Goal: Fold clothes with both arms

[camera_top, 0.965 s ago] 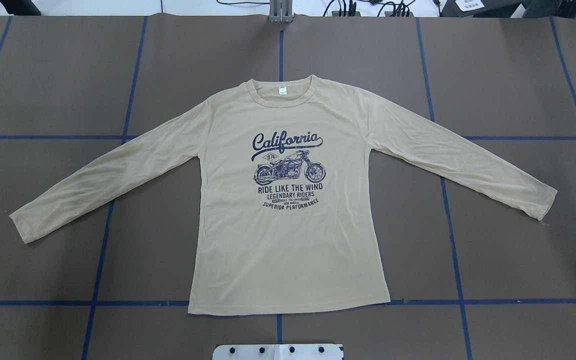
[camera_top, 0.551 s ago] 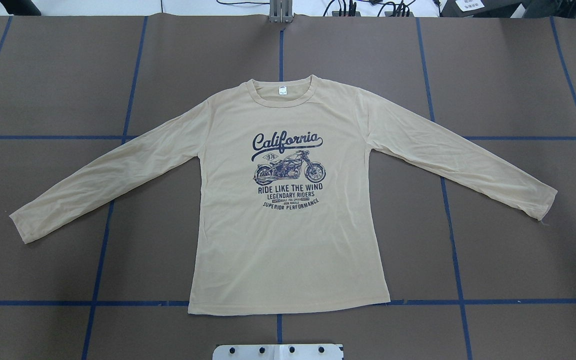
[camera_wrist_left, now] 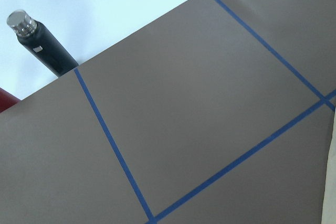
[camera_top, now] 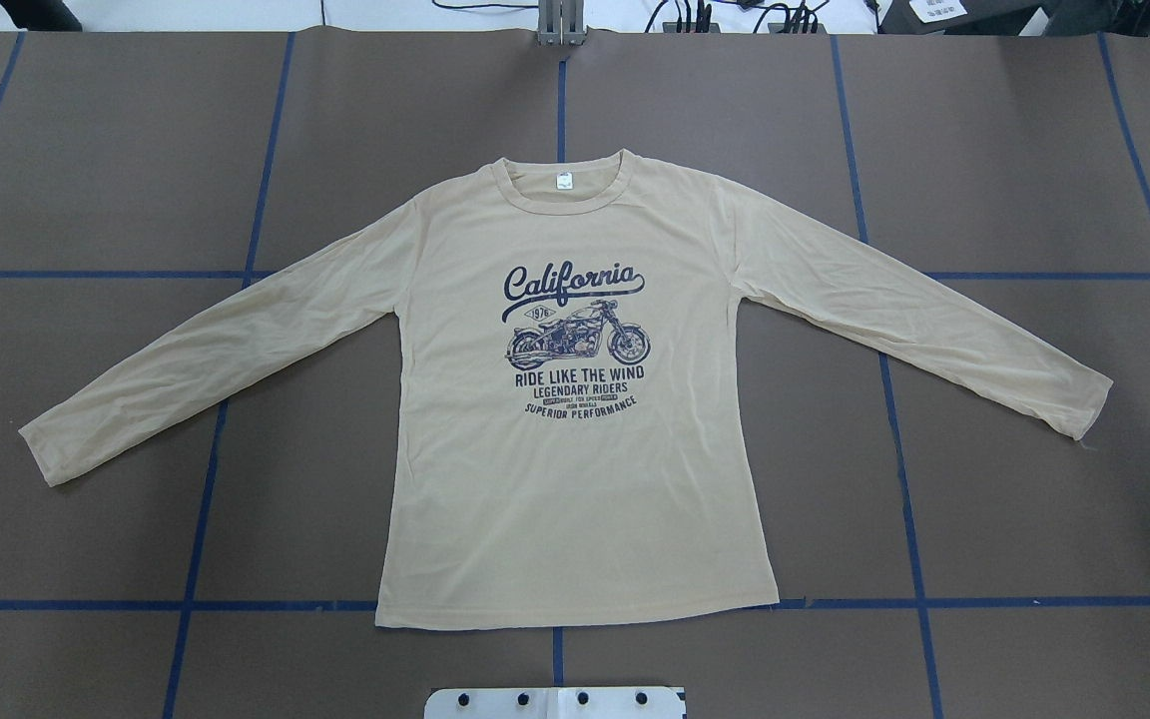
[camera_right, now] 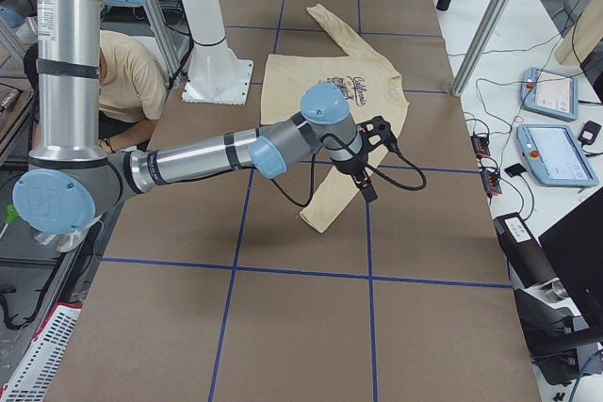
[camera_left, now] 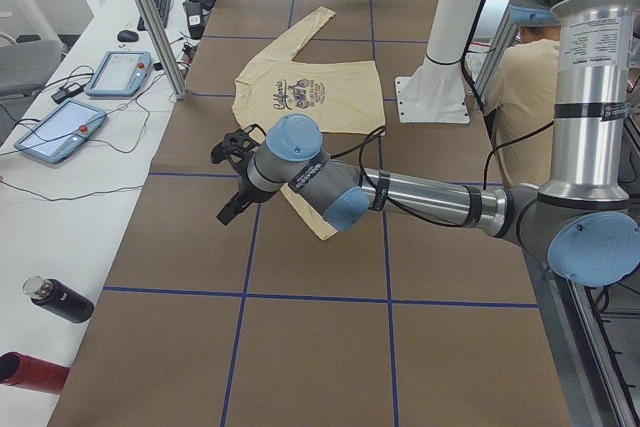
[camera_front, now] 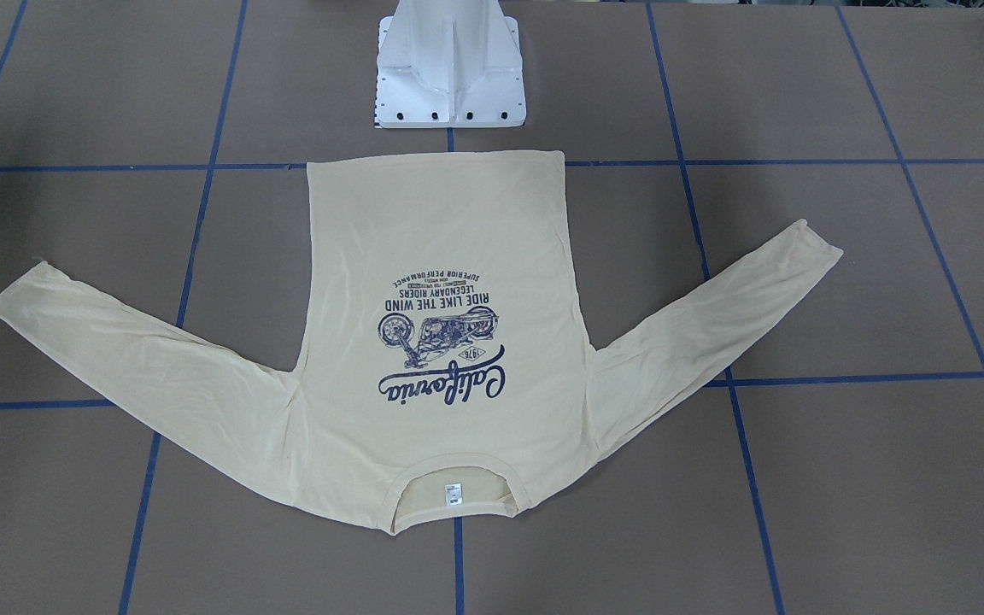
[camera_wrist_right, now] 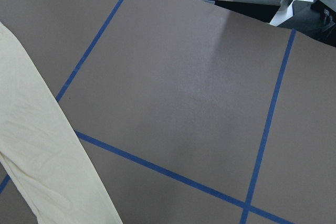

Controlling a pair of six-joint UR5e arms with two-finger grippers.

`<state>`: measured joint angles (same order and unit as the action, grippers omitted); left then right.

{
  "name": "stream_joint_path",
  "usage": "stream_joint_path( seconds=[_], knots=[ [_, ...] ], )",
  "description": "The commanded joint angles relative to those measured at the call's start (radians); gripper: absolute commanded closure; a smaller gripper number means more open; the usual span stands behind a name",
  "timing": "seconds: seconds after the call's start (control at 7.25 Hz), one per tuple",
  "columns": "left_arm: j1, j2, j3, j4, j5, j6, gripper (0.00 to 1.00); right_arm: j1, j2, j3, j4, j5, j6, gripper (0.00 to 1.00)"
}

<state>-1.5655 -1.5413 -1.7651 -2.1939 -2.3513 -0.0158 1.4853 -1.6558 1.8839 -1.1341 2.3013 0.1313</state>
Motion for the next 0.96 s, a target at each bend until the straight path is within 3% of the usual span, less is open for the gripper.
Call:
stream_joint_path(
  seconds=[0.0, 0.41, 0.83],
  knots=[
    [0.002, 0.003, 0.004, -0.088, 0.001, -0.055, 0.0, -0.092, 0.004, -0.014, 0.099, -0.022, 0.194, 0.0],
    [0.005, 0.038, 0.013, -0.135, 0.003, -0.047, 0.0, -0.417, 0.002, 0.001, 0.163, -0.317, 0.559, 0.01],
    [0.005, 0.038, 0.024, -0.135, 0.004, -0.044, 0.0, -0.494, -0.006, -0.179, 0.483, -0.362, 0.732, 0.04]
  ],
)
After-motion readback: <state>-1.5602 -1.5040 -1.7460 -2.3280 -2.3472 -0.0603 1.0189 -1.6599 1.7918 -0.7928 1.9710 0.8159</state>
